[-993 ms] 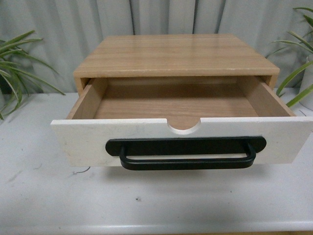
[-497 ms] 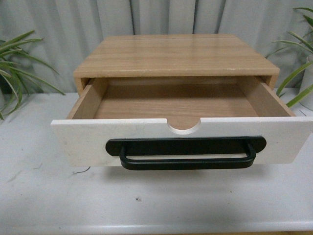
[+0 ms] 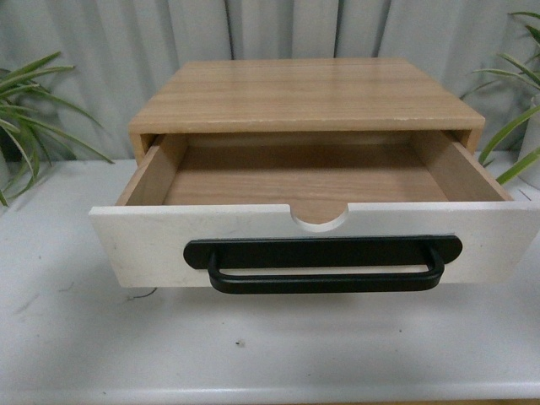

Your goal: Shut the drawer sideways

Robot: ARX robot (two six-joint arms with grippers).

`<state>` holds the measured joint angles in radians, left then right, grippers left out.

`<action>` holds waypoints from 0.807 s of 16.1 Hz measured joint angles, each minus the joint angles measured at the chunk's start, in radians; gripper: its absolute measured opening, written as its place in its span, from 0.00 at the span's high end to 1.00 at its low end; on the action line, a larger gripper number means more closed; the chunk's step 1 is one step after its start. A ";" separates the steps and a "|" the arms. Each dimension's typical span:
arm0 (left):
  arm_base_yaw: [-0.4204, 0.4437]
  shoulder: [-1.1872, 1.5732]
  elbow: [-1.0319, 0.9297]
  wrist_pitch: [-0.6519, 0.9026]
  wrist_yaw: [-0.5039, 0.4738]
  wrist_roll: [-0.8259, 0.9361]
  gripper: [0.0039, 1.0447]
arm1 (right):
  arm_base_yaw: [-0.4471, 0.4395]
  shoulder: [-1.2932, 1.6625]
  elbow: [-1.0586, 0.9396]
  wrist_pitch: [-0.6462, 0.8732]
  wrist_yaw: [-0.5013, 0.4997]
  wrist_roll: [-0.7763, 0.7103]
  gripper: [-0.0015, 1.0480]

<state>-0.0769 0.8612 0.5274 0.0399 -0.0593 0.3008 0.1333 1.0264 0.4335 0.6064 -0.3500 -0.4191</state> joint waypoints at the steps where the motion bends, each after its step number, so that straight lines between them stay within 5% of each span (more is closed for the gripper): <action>1: -0.006 0.075 0.072 -0.082 0.075 0.179 0.06 | 0.003 0.059 0.047 -0.068 -0.048 -0.156 0.06; 5: -0.086 0.242 0.334 -0.478 0.181 0.713 0.06 | -0.009 0.201 0.272 -0.565 -0.164 -0.970 0.06; 7: -0.171 0.373 0.393 -0.503 0.132 0.810 0.06 | -0.009 0.348 0.391 -0.757 -0.049 -1.233 0.06; 13: -0.206 0.462 0.415 -0.431 0.103 0.817 0.06 | 0.026 0.423 0.454 -0.776 0.015 -1.215 0.06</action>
<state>-0.2829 1.3228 0.9421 -0.3912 0.0437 1.1175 0.1593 1.4490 0.8871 -0.1696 -0.3347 -1.6344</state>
